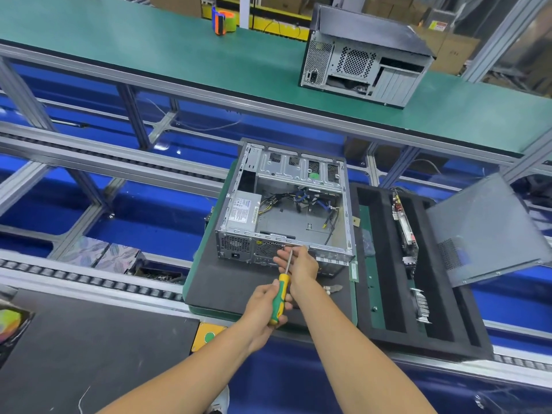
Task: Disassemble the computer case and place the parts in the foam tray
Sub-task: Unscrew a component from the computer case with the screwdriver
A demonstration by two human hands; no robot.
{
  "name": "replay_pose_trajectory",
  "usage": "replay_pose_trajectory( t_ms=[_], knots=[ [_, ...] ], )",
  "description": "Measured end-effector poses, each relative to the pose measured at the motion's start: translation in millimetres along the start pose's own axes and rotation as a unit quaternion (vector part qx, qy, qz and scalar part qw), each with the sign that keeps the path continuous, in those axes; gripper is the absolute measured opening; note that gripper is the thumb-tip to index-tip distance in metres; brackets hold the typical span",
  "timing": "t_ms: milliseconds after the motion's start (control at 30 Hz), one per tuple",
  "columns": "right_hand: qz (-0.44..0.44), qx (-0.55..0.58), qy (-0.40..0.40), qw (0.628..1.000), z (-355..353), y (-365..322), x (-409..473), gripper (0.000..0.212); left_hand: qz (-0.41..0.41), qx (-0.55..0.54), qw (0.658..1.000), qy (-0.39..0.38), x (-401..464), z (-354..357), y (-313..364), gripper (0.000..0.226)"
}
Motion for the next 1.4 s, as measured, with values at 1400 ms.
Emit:
replay_pose_trajectory(
  t_ms=[1400],
  knots=[
    [0.087, -0.034, -0.107, 0.990, -48.0, 60.2, -66.1, 0.017, 0.048, 0.076, 0.996, 0.027, 64.4, 63.1, 57.3, 0.023]
  ],
)
Point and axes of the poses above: each hand's wrist, its own x-axis towards the middle knuckle, its own z-axis out of the palm, y = z × x, the point moved 1 cm from there along x, towards the middle knuckle
